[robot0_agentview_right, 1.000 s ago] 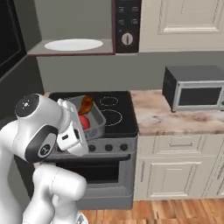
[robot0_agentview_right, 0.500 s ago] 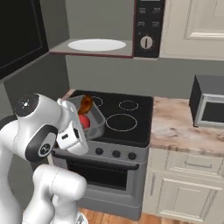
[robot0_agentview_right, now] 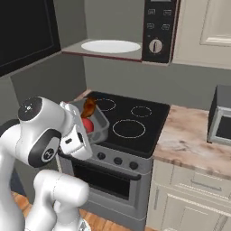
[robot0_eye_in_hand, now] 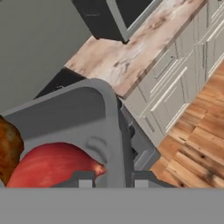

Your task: Place the tupperware containing the chicken drumstick and onion meal in the microwave. Close the microwave door and press the start button to reheat the meal.

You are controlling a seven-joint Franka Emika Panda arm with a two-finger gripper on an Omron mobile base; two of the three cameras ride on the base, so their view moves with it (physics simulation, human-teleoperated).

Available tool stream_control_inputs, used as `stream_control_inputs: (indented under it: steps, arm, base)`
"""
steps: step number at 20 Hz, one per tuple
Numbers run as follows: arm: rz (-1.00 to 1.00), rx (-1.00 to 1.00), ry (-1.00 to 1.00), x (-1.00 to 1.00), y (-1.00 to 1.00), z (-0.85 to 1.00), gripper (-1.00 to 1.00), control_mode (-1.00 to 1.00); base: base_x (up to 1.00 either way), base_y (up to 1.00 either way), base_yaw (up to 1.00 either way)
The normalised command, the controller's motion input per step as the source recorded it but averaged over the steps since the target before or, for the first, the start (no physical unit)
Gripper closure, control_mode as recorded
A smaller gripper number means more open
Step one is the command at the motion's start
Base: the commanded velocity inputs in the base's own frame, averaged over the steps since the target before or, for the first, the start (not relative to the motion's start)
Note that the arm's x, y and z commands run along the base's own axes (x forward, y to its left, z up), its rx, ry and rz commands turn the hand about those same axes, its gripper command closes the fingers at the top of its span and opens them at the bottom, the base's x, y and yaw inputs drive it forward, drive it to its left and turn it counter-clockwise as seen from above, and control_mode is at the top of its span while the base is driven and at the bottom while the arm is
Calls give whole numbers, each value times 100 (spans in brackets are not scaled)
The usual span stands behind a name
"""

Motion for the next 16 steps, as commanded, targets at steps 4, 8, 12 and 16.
stream_control_inputs:
  steps: [4, 8, 12, 16]
  arm:
    - [0, 0, 0, 0, 0, 0, 100, 100]
    - [0, 0, 0, 0, 0, 0, 100, 100]
    - [0, 0, 0, 0, 0, 0, 100, 100]
    - [0, 0, 0, 0, 0, 0, 100, 100]
  base:
    - [32, -26, 34]
    - [35, -33, 28]
    - [35, -32, 22]
    - [34, -27, 18]
